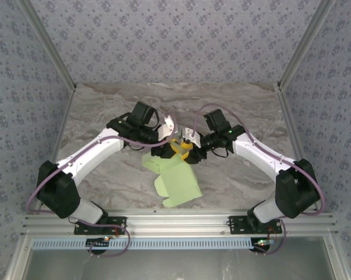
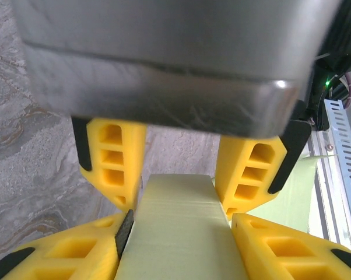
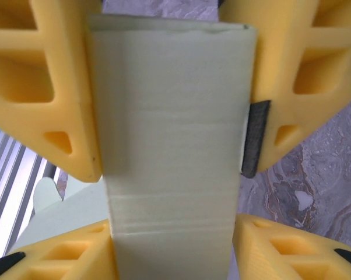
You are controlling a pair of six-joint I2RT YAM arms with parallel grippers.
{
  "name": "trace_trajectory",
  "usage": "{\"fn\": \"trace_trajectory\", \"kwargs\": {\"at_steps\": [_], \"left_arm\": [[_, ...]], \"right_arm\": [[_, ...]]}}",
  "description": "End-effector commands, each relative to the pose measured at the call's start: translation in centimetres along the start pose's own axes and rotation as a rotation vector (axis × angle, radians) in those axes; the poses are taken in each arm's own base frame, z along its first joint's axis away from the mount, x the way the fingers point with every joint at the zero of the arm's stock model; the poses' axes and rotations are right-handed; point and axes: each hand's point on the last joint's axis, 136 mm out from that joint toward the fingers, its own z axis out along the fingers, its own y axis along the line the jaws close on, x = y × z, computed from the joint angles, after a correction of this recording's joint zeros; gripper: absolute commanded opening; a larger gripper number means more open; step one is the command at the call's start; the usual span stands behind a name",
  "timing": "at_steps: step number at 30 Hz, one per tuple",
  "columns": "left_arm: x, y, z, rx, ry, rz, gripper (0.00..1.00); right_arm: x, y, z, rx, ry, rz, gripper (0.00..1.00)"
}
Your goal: Fold the paper box
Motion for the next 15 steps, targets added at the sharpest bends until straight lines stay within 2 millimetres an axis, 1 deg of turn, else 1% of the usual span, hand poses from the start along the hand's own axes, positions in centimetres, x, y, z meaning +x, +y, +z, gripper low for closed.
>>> {"fn": "trace_trajectory", "kwargs": {"at_steps": [1, 2, 3, 4, 7, 9, 11, 13, 15], "left_arm": [[-0.1, 0.9, -0.1, -0.009, -0.014, -0.071, 0.47], [0.0, 1.3, -0.1, -0.019, -0.019, -0.095, 0.47], [0.1, 2.0, -0.1, -0.033, -0.032, -0.127, 0.47], [0.2, 2.6, -0.2, -0.051, -0.048, -0.156, 0.47], [0.2, 4.8, -0.3, -0.119, -0.097, -0.246, 0.48], [0.3, 6.3, -0.2, -0.161, -0.126, -0.314, 0.48], [0.4, 7.6, 0.0, -0.191, -0.144, -0.369, 0.48], [0.4, 9.0, -0.2, -0.233, -0.171, -0.433, 0.48], [0.4, 10.5, -0.7, -0.271, -0.224, -0.503, 0.48]], "right_arm": [[-0.1, -1.9, -0.8, 0.055, -0.034, 0.074, 0.54], [-0.2, -2.1, -1.2, 0.059, -0.047, 0.096, 0.55], [-0.2, -2.5, -1.7, 0.071, -0.06, 0.129, 0.6], [-0.3, -2.9, -2.2, 0.093, -0.079, 0.157, 0.62], [-0.8, -3.8, -4.1, 0.173, -0.135, 0.234, 0.63], [-1.1, -5.1, -5.8, 0.276, -0.174, 0.287, 0.64], [-0.8, -6.6, -7.6, 0.423, -0.194, 0.367, 0.65], [0.4, -7.6, -9.1, 0.564, -0.188, 0.448, 0.67], [1.3, -7.5, -9.8, 0.62, -0.193, 0.518, 0.68]]}}
